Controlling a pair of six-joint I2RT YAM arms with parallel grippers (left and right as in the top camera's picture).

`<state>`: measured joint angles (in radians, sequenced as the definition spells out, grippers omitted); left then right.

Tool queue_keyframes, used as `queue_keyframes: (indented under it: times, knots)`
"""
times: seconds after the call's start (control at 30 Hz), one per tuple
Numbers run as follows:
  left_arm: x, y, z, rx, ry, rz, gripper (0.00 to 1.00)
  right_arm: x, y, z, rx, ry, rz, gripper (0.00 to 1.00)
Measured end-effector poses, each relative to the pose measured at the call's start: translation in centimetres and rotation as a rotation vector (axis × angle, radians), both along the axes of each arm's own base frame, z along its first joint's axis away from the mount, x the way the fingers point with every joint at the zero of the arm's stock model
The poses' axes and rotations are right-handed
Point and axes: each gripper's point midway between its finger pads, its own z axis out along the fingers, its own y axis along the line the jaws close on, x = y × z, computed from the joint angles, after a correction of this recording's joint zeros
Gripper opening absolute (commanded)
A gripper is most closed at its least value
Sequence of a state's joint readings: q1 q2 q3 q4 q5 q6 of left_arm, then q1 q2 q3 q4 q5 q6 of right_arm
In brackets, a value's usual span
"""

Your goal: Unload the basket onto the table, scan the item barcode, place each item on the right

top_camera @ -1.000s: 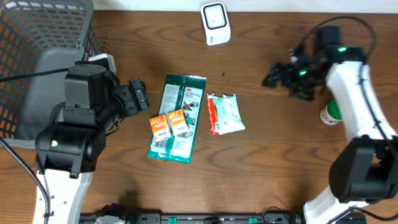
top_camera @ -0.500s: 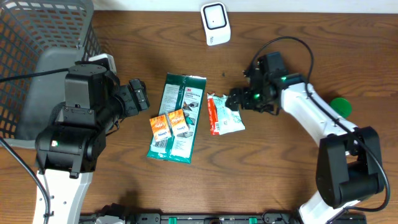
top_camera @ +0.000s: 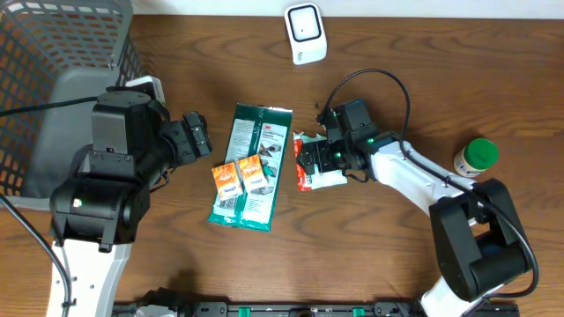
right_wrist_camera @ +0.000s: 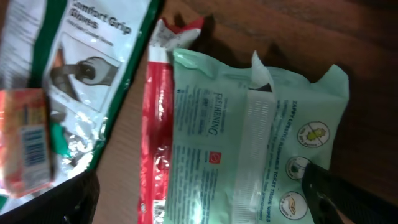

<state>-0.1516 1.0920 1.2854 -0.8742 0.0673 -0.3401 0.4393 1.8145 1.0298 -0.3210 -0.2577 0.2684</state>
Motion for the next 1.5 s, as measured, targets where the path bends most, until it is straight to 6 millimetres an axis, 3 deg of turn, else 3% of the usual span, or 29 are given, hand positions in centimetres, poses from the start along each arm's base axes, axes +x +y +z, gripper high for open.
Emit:
queue_keyframes:
  times: [0.33,1.2,1.3,1.5]
  knots:
    - [0.0,0.0,0.0,0.0,0.0,0.0,0.9,-0.3,-1.3,-1.1,-0.074,0.003,-0.068,0.99]
    - [0.0,0.0,0.0,0.0,0.0,0.0,0.9,-0.6,-2.0,-1.2,-0.078,0.034,-0.096,0.97]
    - [0.0,0.0,0.0,0.0,0.0,0.0,0.9,-0.2,-2.6,0.1,-0.047,0.025,-0.115,0.96]
    - [0.0,0.0,0.0,0.0,0.0,0.0,0.9,1.0,-3.8,5.4,0.04,-0.059,-0.153,0.99]
